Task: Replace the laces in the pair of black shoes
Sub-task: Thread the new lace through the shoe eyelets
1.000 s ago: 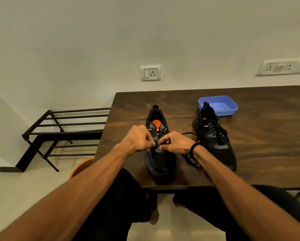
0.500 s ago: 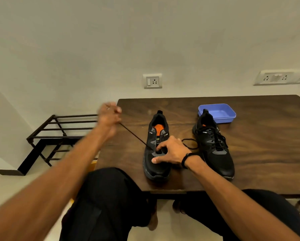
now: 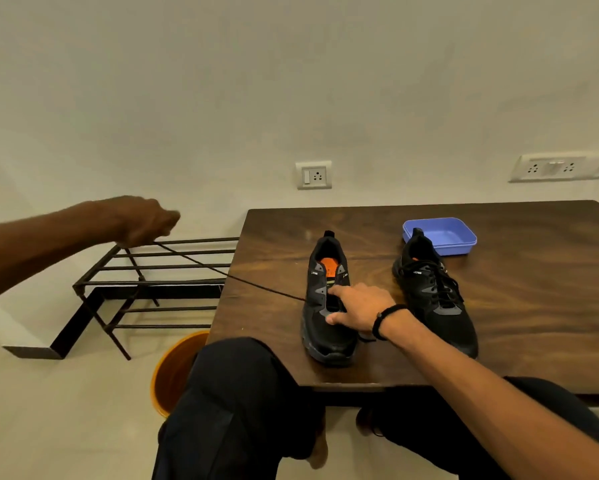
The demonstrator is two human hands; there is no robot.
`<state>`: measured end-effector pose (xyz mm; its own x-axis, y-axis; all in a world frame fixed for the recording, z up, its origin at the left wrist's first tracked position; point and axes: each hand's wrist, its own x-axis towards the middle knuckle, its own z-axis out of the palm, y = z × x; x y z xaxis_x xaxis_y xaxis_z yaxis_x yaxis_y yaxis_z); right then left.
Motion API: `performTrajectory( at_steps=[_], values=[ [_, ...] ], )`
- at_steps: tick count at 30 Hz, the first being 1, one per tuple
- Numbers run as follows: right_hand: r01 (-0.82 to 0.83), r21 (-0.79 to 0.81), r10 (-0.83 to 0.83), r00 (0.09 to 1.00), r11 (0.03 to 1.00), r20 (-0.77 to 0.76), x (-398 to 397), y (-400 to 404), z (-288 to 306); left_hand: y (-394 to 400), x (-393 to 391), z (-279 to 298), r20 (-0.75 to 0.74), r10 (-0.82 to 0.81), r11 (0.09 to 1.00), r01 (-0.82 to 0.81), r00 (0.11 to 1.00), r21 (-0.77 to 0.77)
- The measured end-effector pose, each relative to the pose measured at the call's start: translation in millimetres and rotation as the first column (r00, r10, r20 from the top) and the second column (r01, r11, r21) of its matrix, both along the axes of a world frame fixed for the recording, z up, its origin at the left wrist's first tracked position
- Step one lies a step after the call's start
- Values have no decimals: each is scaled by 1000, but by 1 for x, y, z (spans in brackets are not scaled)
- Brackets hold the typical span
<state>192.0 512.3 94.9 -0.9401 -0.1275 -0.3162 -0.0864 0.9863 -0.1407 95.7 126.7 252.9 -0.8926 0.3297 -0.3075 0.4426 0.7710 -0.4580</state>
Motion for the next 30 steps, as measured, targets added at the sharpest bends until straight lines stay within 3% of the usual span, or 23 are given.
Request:
performTrajectory(
  at_steps=[2, 4, 6, 8, 10, 13, 16, 17, 19, 21, 22, 23, 24, 26, 27, 28, 30],
  values=[
    [-27, 53, 26, 999, 998, 29, 2, 2, 27, 15, 0, 15, -55, 35, 954, -17, 998, 299],
    [5, 16, -5, 999, 1000, 42, 2, 8, 69, 32, 5, 43, -131, 66, 788, 29, 989, 615],
    [58, -138, -47, 995, 989, 86, -2, 19, 114, 61, 9, 67, -109, 109, 525, 36, 988, 851],
    [132, -351, -111, 991, 927, 78, 2, 28, 174, 90, 16, 95, -56, 121, 182, 33, 991, 983],
    [223, -633, -224, 971, 741, 80, 4, 35, 229, 116, 22, 122, -50, 133, -80, 61, 990, 995],
    [250, -941, -233, 952, 228, 197, 8, 39, 300, 154, 28, 155, -101, 164, -276, 144, 981, 950],
    [181, -961, -187, 957, -208, 220, 17, 34, 352, 182, 35, 174, -120, 174, -329, 173, 977, 928],
    [149, -940, -175, 962, -305, 210, 19, 31, 366, 188, 35, 178, -122, 171, -318, 172, 978, 932],
    [46, -911, -188, 973, -409, 133, 25, 22, 388, 198, 40, 182, -116, 187, -300, 169, 976, 939],
    [-95, -920, -251, 968, -380, 3, 33, 15, 406, 203, 45, 187, -117, 206, -300, 176, 972, 938],
    [-165, -943, -299, 951, -288, -75, 35, 11, 412, 204, 47, 189, -115, 212, -291, 175, 971, 940],
    [-245, -962, -368, 911, -121, -186, 38, 8, 417, 204, 49, 192, -124, 214, -283, 182, 969, 942],
    [-299, -948, -449, 835, 113, -317, 38, 4, 417, 203, 50, 193, -137, 219, -272, 195, 966, 942],
    [-292, -794, -519, 628, 534, -580, 32, 0, 412, 202, 56, 201, -221, 238, -260, 281, 946, 924],
    [-258, -726, -512, 563, 637, -649, 27, -2, 407, 202, 61, 205, -275, 241, -258, 335, 931, 906],
    [-239, -704, -498, 559, 669, -663, 24, -5, 400, 202, 66, 209, -334, 238, -249, 390, 912, 886],
    [-255, -776, -442, 702, 577, -558, 23, -12, 381, 203, 73, 209, -412, 218, -209, 455, 884, 866]
  ],
)
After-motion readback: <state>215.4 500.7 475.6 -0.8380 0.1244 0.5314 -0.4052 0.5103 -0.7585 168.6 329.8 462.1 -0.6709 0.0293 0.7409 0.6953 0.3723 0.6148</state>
